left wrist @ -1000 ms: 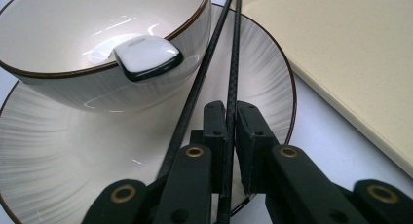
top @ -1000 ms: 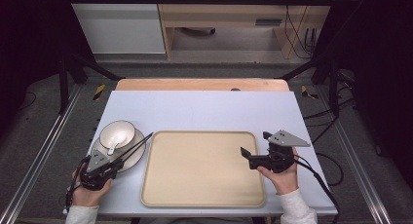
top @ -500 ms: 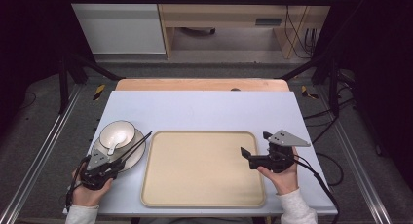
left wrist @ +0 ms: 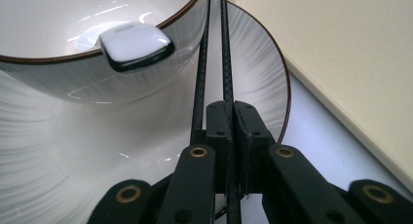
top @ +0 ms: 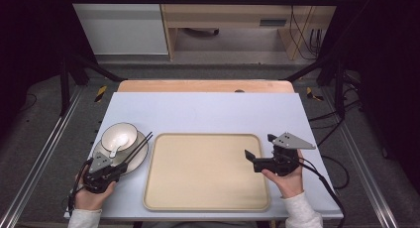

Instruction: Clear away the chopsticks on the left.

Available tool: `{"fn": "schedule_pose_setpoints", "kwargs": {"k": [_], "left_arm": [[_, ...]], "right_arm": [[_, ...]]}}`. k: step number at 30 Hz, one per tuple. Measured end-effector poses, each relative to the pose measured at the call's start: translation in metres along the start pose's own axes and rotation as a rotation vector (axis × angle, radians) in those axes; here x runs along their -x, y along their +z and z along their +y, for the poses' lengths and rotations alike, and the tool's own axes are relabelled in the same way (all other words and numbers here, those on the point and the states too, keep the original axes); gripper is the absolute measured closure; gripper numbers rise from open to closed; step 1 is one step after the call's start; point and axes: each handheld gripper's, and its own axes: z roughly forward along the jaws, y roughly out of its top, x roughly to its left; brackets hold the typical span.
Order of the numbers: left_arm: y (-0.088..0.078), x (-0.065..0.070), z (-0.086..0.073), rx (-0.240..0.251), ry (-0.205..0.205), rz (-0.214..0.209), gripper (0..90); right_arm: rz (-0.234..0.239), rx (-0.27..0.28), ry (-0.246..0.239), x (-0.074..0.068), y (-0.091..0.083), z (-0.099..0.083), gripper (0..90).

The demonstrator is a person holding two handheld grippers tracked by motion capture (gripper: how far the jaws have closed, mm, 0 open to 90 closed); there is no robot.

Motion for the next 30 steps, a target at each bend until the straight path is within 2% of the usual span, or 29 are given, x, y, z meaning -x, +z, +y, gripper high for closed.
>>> {"fn": "schedule_pose_setpoints", "kwargs": {"k": [9,11,22,25,30], "left_arm": [[-0.007,0.013,0.007,0.055,-0.026,-0.002,85.3],[-0.008,0.016,0.009,0.057,-0.015,-0.001,85.3],[-0.011,0.045,0.017,0.131,-0.056,-0.014,85.3],[-0.009,0.054,0.019,0.147,-0.054,-0.007,85.3],[-0.007,0.068,0.02,0.15,-0.088,0.003,85.3]], "right_arm": [[-0.018,0.017,-0.001,0.001,-0.003,0.001,3.3],[-0.018,0.018,-0.001,0.002,-0.004,0.001,3.2],[-0.03,0.032,0.014,0.005,-0.008,0.003,2.9],[-0.03,0.029,0.013,0.005,-0.007,0.002,2.9],[-0.034,0.032,0.013,0.005,-0.008,0.003,2.7]]}}
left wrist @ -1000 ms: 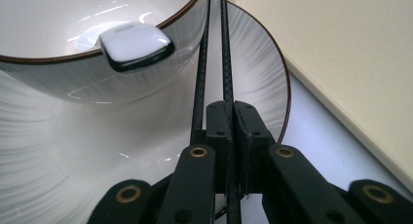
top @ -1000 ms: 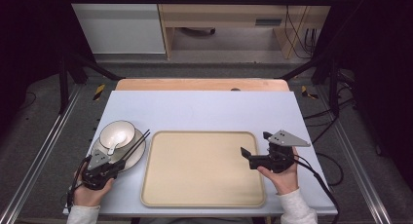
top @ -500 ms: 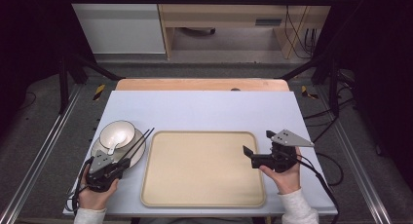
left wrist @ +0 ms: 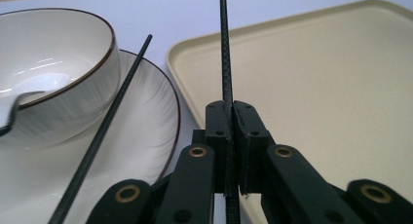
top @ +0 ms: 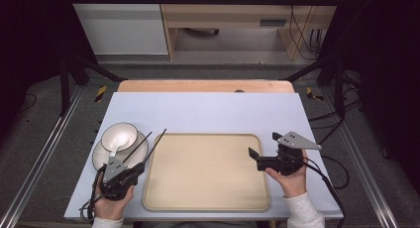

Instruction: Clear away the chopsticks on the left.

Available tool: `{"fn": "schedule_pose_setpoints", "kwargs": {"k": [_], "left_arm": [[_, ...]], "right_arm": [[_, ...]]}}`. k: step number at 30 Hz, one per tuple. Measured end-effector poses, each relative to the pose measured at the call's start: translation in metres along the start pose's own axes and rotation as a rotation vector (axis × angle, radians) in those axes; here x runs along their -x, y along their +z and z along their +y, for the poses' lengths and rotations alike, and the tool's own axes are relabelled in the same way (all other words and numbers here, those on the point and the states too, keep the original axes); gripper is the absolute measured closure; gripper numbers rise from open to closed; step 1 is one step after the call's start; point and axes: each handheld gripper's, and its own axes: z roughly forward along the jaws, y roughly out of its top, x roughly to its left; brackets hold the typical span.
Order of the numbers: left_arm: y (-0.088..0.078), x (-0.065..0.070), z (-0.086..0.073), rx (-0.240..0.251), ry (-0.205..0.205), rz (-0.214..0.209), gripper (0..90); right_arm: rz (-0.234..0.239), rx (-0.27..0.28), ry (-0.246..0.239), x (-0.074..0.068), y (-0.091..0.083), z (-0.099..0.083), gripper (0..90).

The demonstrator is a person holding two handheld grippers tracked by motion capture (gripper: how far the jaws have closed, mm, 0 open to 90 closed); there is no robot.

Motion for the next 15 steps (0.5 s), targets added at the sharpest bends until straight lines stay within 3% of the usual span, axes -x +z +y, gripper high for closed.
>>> {"fn": "schedule_pose_setpoints", "kwargs": {"k": [11,15], "left_arm": [[0.012,0.019,0.005,0.038,-0.086,0.07,85.4],[0.015,0.027,0.011,0.057,-0.137,0.08,85.4]], "right_arm": [[-0.006,-0.002,-0.002,0.0,0.0,-0.001,2.6],[-0.002,0.006,0.002,0.001,-0.003,0.001,2.6]]}}
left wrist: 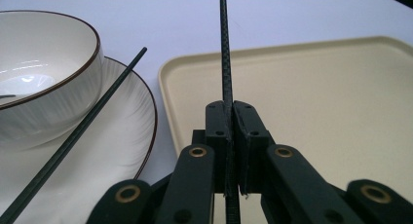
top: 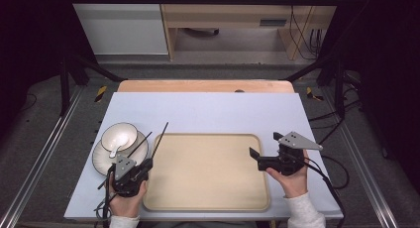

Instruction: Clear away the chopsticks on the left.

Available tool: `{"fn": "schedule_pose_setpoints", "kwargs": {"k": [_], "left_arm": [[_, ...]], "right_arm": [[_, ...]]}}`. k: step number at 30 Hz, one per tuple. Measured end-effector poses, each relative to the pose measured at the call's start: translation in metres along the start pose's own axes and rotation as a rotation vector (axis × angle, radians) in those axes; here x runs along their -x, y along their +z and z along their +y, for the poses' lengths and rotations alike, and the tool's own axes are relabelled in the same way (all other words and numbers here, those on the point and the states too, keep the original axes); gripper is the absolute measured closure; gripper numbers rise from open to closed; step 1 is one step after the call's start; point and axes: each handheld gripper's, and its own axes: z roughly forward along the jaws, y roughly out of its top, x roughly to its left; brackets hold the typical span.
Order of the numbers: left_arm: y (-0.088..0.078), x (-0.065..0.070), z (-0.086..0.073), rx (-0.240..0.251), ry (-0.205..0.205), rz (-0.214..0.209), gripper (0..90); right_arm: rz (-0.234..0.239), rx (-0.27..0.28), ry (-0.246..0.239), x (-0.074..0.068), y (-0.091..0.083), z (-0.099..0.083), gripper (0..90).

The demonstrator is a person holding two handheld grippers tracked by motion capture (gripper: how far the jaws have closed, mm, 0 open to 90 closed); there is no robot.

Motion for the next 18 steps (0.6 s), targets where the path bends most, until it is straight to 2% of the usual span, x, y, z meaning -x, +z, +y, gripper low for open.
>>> {"fn": "schedule_pose_setpoints", "kwargs": {"k": [2,5,9,18], "left_arm": [[0.002,0.005,0.002,0.007,-0.017,0.008,85.4],[0.002,0.01,0.003,0.017,-0.014,0.023,85.4],[0.002,0.018,0.002,0.039,-0.031,0.036,85.4],[0.005,0.03,-0.015,0.054,-0.059,0.106,85.4]], "right_arm": [[0.003,0.009,0.007,0.001,-0.002,0.001,2.7],[0.004,0.016,0.009,0.001,-0.004,0.002,2.8],[0.007,0.019,0.013,0.001,-0.004,0.002,2.8],[0.011,0.007,0.012,0.001,-0.001,0.001,2.8]]}}
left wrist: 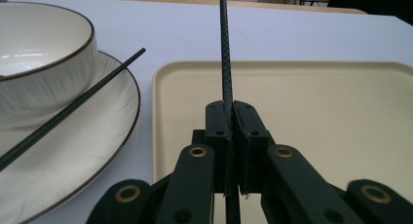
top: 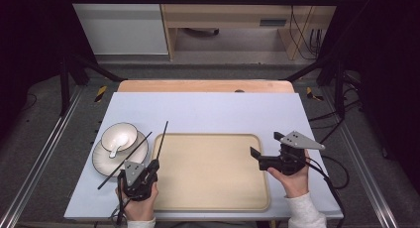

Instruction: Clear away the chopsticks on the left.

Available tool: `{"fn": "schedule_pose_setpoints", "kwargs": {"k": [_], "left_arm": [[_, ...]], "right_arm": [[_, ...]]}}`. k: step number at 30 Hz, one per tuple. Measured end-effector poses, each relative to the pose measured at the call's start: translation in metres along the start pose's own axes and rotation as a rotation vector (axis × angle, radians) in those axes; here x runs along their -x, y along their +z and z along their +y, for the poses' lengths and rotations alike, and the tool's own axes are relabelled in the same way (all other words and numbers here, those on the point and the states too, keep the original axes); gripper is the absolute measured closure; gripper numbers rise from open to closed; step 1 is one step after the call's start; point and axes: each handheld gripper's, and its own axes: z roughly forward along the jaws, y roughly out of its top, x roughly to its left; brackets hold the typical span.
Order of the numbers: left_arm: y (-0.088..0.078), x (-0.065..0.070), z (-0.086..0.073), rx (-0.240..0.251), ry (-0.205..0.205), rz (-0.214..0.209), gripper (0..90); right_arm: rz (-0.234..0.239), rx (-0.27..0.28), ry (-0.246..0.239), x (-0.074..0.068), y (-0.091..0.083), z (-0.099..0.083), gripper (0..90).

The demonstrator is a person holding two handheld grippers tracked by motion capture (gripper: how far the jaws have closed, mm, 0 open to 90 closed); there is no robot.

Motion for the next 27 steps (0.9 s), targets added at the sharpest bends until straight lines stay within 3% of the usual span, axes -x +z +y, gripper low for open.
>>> {"fn": "schedule_pose_setpoints", "kwargs": {"k": [11,27], "left_arm": [[0.007,0.0,-0.022,-0.024,-0.024,0.043,85.4],[0.02,-0.002,-0.03,-0.107,-0.042,0.074,85.4]], "right_arm": [[0.006,-0.011,-0.002,-0.001,0.003,-0.001,2.9],[0.004,-0.025,-0.005,-0.001,0.007,-0.002,3.0]]}}
